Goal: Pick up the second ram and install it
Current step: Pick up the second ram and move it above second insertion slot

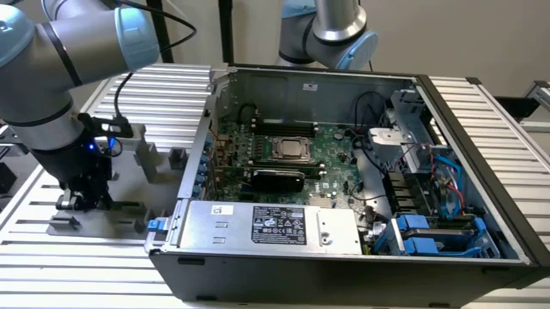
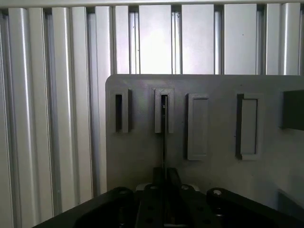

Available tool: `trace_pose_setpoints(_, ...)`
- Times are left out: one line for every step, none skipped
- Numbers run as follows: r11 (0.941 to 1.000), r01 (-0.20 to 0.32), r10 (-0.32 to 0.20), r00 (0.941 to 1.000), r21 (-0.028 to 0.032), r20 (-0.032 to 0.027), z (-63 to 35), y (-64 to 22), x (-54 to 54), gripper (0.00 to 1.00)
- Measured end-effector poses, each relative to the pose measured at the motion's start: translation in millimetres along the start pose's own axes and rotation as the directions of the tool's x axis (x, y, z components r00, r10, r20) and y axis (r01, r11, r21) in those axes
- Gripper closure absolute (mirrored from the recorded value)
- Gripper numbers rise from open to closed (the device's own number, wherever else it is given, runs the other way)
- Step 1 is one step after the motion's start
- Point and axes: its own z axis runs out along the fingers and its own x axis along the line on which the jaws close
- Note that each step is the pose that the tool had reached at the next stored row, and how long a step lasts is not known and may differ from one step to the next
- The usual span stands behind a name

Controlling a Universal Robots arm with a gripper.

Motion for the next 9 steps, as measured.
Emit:
trace_pose_setpoints(1.0,0.0,0.0,1.0,0.0,0.0,0.0,0.0,0.3,1.0)
trace_pose_setpoints(1.0,0.0,0.0,1.0,0.0001,0.0001,0.1,0.0,0.5,1.0)
trace_pose_setpoints(1.0,0.0,0.0,1.0,0.0001,0.0,0.0,0.0,0.6,1.0)
trace_pose_setpoints(1.0,0.0,0.0,1.0,0.0001,0.0001,0.0,0.0,0.7,1.0)
trace_pose_setpoints(1.0,0.0,0.0,1.0,0.0001,0.0001,0.0,-0.1,0.8,1.0)
trace_pose_setpoints(1.0,0.0,0.0,1.0,0.0001,0.0001,0.0,-0.1,0.9,1.0)
trace_pose_setpoints(1.0,0.0,0.0,1.0,0.0001,0.0001,0.0,-0.1,1.0,1.0)
trace_pose_setpoints(1.0,0.0,0.0,1.0,0.0001,0.0001,0.1,-0.1,1.0,1.0)
trace_pose_setpoints(1.0,0.0,0.0,1.0,0.0001,0.0001,0.0,-0.1,1.0,1.0)
